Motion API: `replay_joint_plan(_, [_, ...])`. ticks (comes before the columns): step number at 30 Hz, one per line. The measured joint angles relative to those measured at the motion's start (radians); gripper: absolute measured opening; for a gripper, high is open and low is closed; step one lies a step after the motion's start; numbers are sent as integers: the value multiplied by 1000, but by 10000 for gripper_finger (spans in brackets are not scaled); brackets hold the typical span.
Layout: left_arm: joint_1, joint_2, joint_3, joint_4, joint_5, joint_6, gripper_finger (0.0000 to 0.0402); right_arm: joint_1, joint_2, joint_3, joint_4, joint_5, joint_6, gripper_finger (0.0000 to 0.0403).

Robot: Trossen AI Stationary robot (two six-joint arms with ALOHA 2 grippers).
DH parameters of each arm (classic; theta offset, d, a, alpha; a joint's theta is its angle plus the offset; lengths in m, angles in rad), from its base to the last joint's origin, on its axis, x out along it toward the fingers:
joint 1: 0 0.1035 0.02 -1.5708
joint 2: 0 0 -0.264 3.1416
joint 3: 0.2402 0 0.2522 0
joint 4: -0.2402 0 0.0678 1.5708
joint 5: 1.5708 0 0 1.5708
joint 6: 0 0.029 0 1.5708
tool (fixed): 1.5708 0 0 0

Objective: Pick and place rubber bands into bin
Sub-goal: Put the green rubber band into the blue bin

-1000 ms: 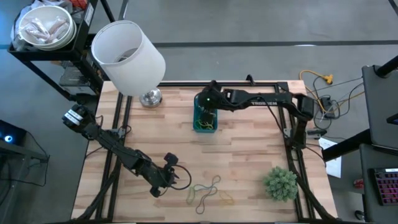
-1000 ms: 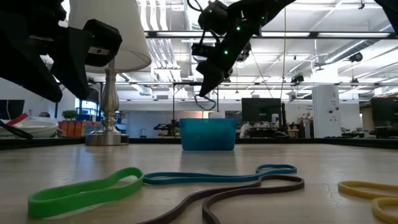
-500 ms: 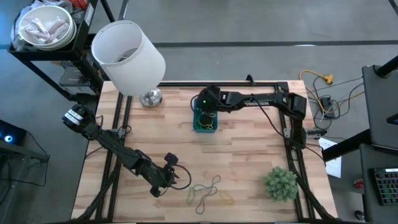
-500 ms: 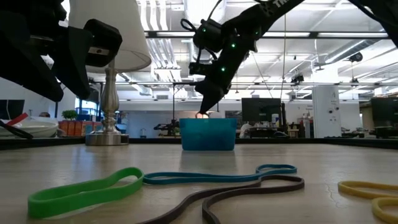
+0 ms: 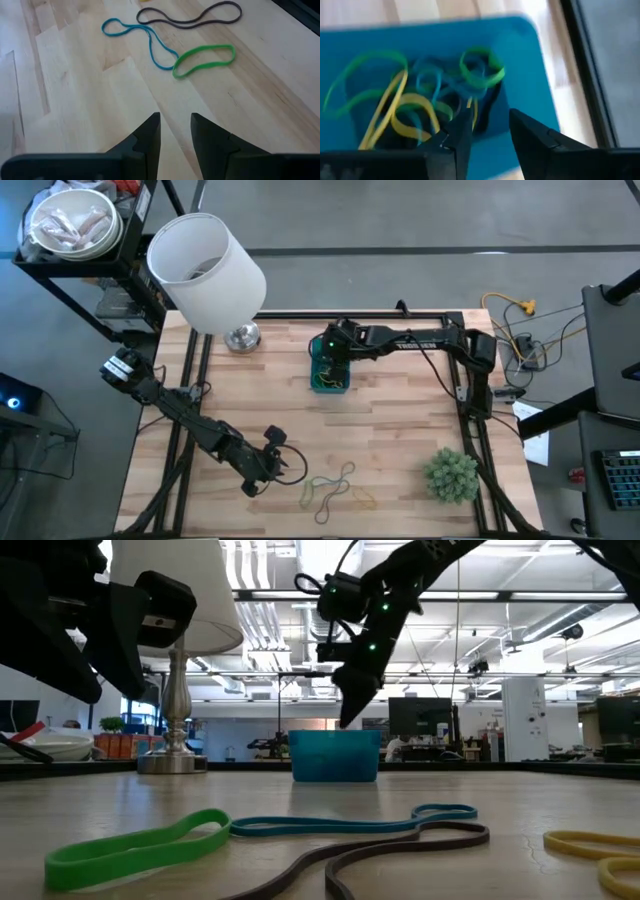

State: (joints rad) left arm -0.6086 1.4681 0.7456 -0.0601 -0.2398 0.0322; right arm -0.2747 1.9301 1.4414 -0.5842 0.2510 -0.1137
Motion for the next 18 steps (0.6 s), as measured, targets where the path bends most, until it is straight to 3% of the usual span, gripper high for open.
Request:
replay_joint_plan(7, [0,0,-6,65,0,21,92,74,-69,-4,-168,-72,80,125])
replay_joint_plan(18, [0,0,-18,141,4,21,92,354,-135,-20,-200,-69,158,103])
